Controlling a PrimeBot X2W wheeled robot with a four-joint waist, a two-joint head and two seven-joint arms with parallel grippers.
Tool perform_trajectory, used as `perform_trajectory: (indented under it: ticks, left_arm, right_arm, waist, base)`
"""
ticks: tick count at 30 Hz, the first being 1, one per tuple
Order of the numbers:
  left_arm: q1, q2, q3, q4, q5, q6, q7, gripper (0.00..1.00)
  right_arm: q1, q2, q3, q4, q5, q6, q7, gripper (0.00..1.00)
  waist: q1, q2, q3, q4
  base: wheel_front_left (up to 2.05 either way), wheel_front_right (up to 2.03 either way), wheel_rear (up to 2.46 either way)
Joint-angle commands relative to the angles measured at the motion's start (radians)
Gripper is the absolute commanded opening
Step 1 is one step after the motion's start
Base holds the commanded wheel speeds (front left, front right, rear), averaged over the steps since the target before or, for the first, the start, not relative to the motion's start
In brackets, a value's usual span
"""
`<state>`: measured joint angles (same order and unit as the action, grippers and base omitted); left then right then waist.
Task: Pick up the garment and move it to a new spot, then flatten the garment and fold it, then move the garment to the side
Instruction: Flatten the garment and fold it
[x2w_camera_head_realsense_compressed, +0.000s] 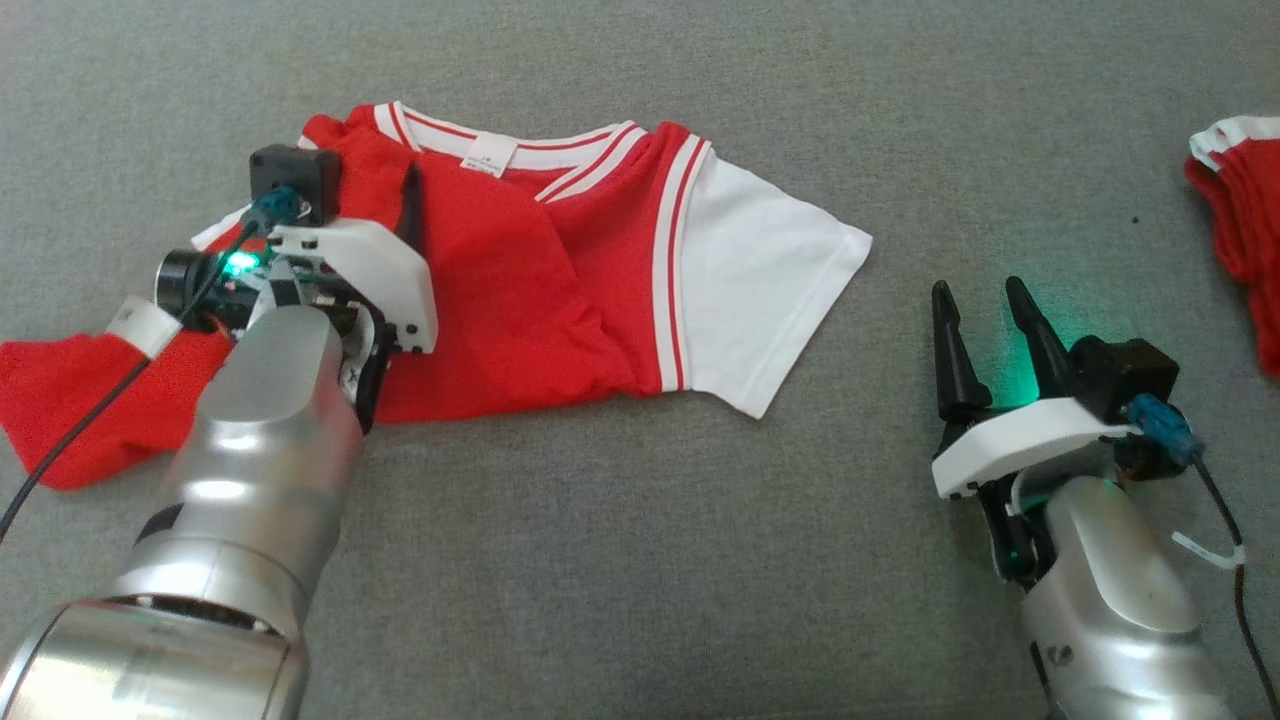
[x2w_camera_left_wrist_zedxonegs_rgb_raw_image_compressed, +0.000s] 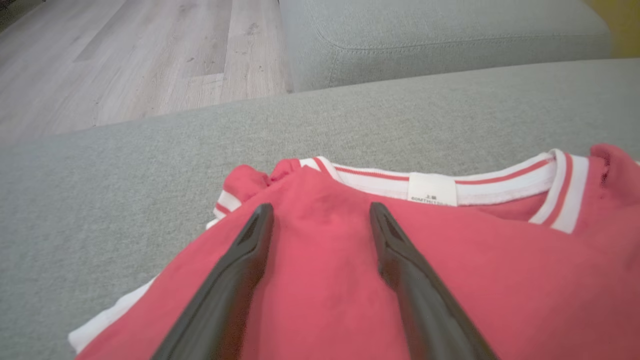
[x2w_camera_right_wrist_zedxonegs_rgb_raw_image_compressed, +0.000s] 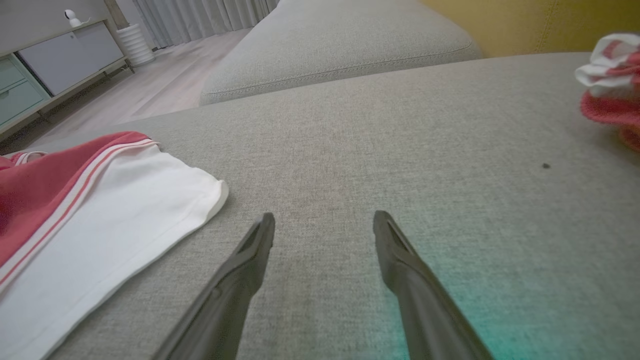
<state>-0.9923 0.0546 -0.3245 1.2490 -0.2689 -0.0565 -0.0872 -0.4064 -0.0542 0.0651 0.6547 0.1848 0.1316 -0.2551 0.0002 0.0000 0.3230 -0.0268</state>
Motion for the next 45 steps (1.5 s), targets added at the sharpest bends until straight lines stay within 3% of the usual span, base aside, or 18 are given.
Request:
perform_trajectory:
  ticks: [1,5,6,7,8,18,25,30,31,32,33,34,35,42,45]
  left_arm:
    - [-0.037,0.037,0.013,-0.009,-0.001,0.008,0.009,1.00]
    - [-0.033,0.030,0.008,0.004,-0.007,0.005,0.012,1.00]
    - [-0.031,0.028,0.006,0.007,-0.008,0.004,0.009,0.60]
    - [-0.029,0.026,0.003,0.010,-0.010,0.001,0.006,0.13]
    - [-0.026,0.023,0.000,0.011,-0.011,-0.003,0.000,0.00]
    - [-0.028,0.007,-0.024,-0.086,0.000,0.019,-0.171,0.00]
    - [0.171,0.001,0.006,-0.533,0.044,0.046,-0.174,0.00]
    - [0.417,0.001,0.013,-0.789,0.102,0.010,-0.174,0.00]
    - [0.466,0.002,0.017,-0.803,0.108,0.008,-0.174,0.27]
    - [0.517,0.001,0.026,-0.812,0.108,0.005,-0.174,0.42]
    - [0.563,0.001,0.033,-0.823,0.109,0.002,-0.174,0.49]
    - [0.607,0.001,0.034,-0.823,0.114,-0.002,-0.174,0.90]
    - [0.646,0.000,0.036,-0.816,0.113,-0.007,-0.174,1.00]
    - [0.811,-0.003,0.083,-0.808,0.092,0.001,-0.175,1.00]
    - [0.825,-0.004,0.065,-0.833,0.064,0.010,-0.175,1.00]
  right_arm:
    - [-0.020,0.004,0.027,-0.027,0.000,-0.001,-0.007,1.00]
    - [-0.024,0.004,0.029,-0.023,0.001,-0.001,-0.007,1.00]
    - [-0.026,0.004,0.031,-0.022,0.000,-0.001,-0.007,1.00]
    - [-0.028,0.004,0.032,-0.021,0.000,-0.001,-0.007,1.00]
    - [-0.029,0.004,0.032,-0.020,0.000,-0.001,-0.007,1.00]
    - [-0.009,0.004,0.004,0.000,-0.013,-0.001,-0.007,1.00]
    - [0.031,0.004,-0.021,0.015,-0.001,-0.001,-0.007,1.00]
    - [0.055,0.004,-0.007,0.025,0.021,-0.001,-0.007,1.00]
    - [0.058,0.004,-0.001,0.027,0.025,-0.001,-0.007,1.00]
    - [0.061,0.004,0.005,0.029,0.031,-0.001,-0.007,1.00]
    - [0.064,0.004,0.009,0.030,0.035,-0.001,-0.007,1.00]
    - [0.067,0.004,0.012,0.032,0.039,-0.001,-0.007,1.00]
    - [0.070,0.004,0.016,0.033,0.042,-0.001,-0.007,1.00]
    - [0.072,0.004,0.039,0.036,0.036,-0.001,-0.007,1.00]
    - [0.025,0.004,0.101,0.070,0.032,-0.001,-0.007,1.00]
  waist:
    - [-0.0002,0.0000,0.002,0.003]
    - [-0.0002,0.0000,0.004,0.008]
    - [-0.0002,0.0000,0.005,0.010]
    - [-0.0002,0.0000,0.005,0.011]
    - [-0.0002,0.0000,0.006,0.013]
    - [-0.0002,0.0000,-0.035,0.065]
    - [-0.0002,0.0000,-0.119,0.156]
    - [-0.0002,0.0000,-0.178,0.205]
    - [-0.0002,0.0000,-0.187,0.209]
    - [-0.0002,0.0000,-0.196,0.212]
    - [-0.0002,0.0000,-0.204,0.215]
    - [-0.0002,0.0000,-0.211,0.217]
    - [-0.0002,0.0000,-0.218,0.219]
    - [-0.0002,0.0000,-0.244,0.247]
    - [-0.0002,0.0000,-0.239,0.283]
  base:
    - [0.00,0.00,0.00]
    - [0.00,0.00,0.00]
    - [0.00,0.00,0.00]
    - [0.00,0.00,0.00]
    - [0.00,0.00,0.00]
    - [0.00,0.00,0.00]
    - [0.00,0.00,0.00]
    - [0.00,0.00,0.00]
    - [0.00,0.00,0.00]
    - [0.00,0.00,0.00]
    - [0.00,0.00,0.00]
    - [0.00,0.00,0.00]
    - [0.00,0.00,0.00]
    - [0.00,0.00,0.00]
    - [0.00,0.00,0.00]
